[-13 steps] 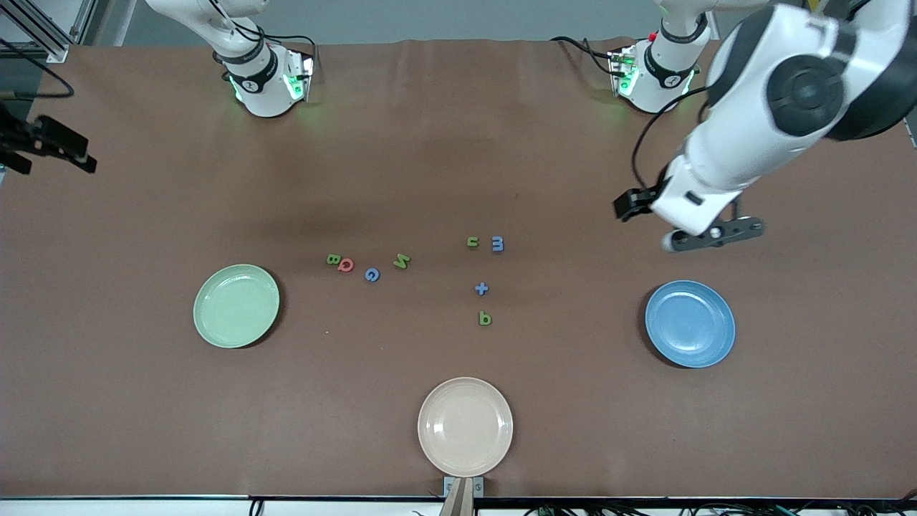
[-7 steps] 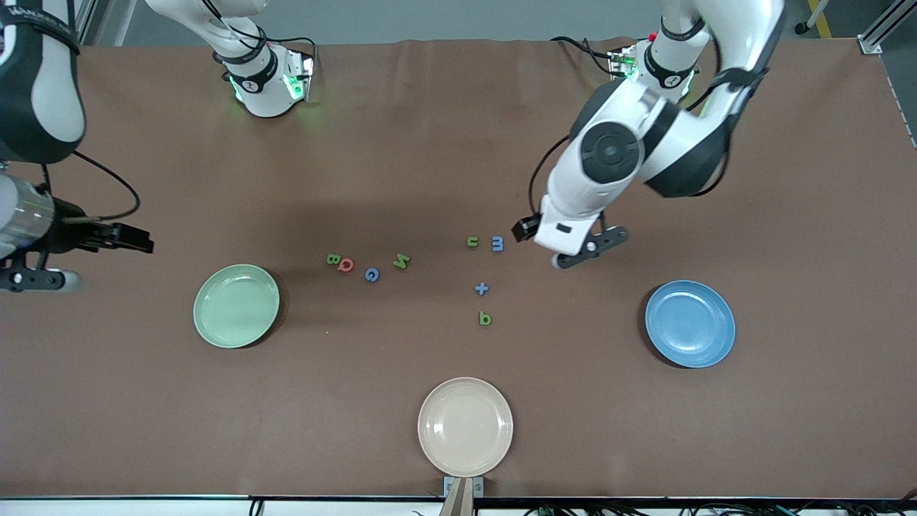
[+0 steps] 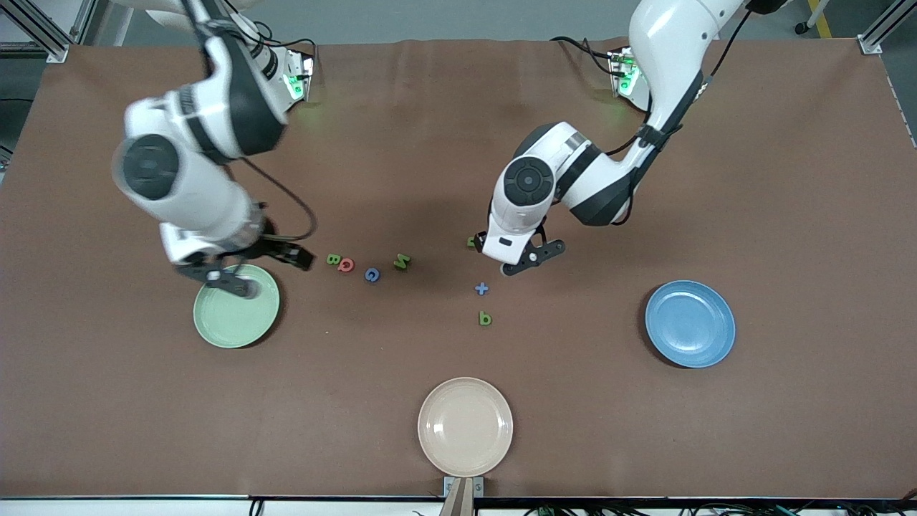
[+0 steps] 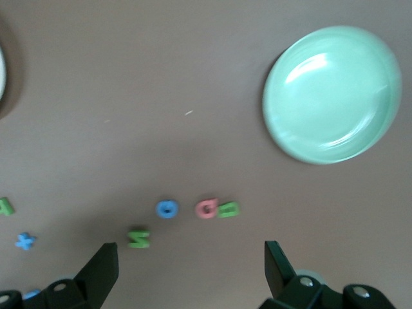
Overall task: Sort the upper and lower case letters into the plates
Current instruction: 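Grasp the blue e with the left gripper while the right gripper grasps M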
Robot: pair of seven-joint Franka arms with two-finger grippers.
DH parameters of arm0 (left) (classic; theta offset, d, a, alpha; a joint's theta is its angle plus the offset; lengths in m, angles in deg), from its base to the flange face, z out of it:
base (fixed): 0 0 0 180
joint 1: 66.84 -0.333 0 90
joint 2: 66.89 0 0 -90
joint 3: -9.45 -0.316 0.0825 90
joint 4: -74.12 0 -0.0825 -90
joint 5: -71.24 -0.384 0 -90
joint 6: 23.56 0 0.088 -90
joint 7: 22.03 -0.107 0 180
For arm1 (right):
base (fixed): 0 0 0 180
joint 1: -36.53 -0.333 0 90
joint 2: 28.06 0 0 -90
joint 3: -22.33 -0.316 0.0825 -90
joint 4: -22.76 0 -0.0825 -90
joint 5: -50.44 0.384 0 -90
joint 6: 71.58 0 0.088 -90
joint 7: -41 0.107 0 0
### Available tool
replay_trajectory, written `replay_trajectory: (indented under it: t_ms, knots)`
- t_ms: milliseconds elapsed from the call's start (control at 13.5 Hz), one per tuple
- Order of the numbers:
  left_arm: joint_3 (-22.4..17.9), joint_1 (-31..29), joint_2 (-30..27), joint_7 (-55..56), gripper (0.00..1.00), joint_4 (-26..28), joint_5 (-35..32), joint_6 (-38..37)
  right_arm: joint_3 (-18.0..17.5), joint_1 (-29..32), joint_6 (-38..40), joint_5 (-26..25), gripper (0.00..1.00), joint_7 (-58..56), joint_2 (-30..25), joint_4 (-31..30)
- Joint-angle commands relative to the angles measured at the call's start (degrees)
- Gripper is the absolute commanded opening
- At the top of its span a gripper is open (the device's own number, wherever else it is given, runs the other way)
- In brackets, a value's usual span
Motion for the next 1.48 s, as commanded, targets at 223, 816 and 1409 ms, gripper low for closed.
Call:
replay_trajectory:
  t_ms: [223, 816, 1409]
  knots:
    - [-0.3, 2.5, 4.1, 2.8, 0.82, 1.3, -4.0, 7.2, 0.7, -8.4, -19.2, 0.2, 1.00, 10.3, 6.3, -9.9]
    - [-0.2, 3.2, 6.4, 6.0, 0.68, 4.0, -9.6, 8.0, 0.8, -14.0, -33.4, 0.3, 0.97, 13.5, 17.6, -10.8]
    - [-0.2, 3.2, 7.8, 6.0, 0.49, 4.9, -12.0, 11.5, 0.8, -15.0, -33.5, 0.2, 0.79, 14.2, 18.7, -12.2]
